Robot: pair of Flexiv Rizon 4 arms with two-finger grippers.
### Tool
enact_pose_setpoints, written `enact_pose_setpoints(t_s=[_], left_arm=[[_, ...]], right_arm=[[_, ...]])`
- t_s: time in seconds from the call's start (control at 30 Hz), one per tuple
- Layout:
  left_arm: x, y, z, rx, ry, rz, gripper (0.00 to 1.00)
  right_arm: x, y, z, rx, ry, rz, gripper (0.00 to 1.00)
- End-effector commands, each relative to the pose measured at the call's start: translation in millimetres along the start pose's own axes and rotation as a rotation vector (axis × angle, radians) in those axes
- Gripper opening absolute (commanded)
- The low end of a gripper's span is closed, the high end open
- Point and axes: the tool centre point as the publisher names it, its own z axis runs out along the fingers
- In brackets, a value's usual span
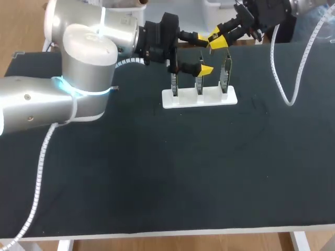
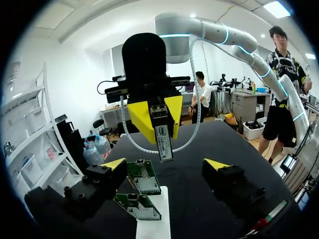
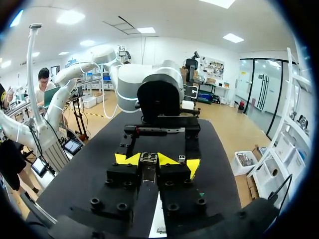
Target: Pick up the optical module with the left hand, and insert it into the network port with the right hand.
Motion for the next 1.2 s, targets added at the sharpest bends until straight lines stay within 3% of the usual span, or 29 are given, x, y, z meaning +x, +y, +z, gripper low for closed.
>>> enact_pose_setpoints(t_s=[0.03,0.33,0.53,1.2], left_arm=[[-8.0,-3.1,-8,-0.004,0.039,-0.001,1.00],[-4.2,-2.9,-13,0.001,0.072,-0.001,1.00],[-2.0,-2.3,-24,-0.041,0.086,0.007,1.00],[-5.1,2.2,-25,-0.019,0.069,0.021,1.00]], right_arm=[[0,0,0,0.001,0.001,0.000,0.00],[0,0,0,0.001,0.001,0.000,0.00],[0,0,0,0.001,0.001,0.000,0.00],[0,0,0,0.001,0.001,0.000,0.00]])
